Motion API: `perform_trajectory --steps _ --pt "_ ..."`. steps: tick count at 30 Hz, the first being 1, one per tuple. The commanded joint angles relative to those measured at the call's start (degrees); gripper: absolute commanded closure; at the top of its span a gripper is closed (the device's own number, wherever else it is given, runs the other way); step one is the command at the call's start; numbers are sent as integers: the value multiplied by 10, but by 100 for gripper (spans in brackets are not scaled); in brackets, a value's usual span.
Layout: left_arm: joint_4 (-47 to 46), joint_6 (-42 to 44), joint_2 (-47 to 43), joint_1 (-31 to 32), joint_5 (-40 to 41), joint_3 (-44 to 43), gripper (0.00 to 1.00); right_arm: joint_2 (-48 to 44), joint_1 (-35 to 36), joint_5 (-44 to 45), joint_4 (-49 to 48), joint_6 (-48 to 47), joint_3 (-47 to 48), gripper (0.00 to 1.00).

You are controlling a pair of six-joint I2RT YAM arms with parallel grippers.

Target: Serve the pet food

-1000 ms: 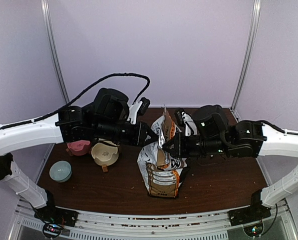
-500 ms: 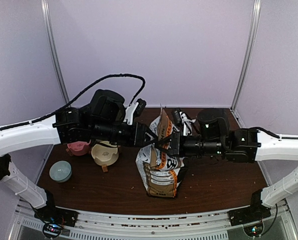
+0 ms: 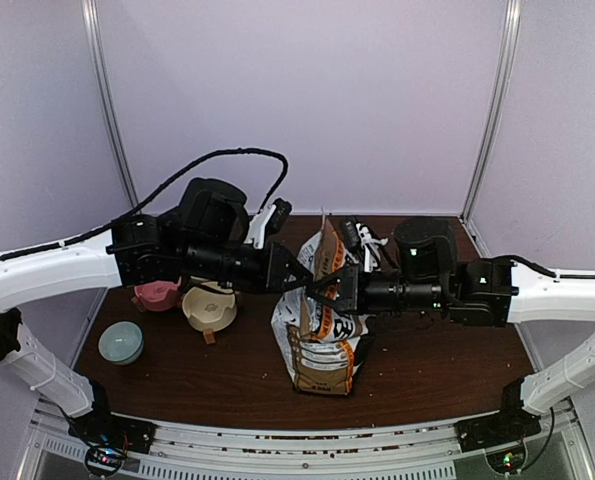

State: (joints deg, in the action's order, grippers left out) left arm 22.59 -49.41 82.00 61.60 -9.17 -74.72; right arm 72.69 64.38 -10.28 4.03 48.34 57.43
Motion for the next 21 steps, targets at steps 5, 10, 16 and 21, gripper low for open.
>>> perform_trajectory --steps 5,10,16,21 --pt "-16 -2 19 -6 -52 -5 82 10 0 -29 -22 -33 8 100" --pt "-5 -2 36 -7 -65 -14 85 15 1 -33 -9 -47 16 100" --pt "5 -4 48 -7 -68 -20 100 20 2 -25 8 -59 22 100" --pt "32 -6 36 -7 -24 -18 100 21 7 27 61 -70 36 100"
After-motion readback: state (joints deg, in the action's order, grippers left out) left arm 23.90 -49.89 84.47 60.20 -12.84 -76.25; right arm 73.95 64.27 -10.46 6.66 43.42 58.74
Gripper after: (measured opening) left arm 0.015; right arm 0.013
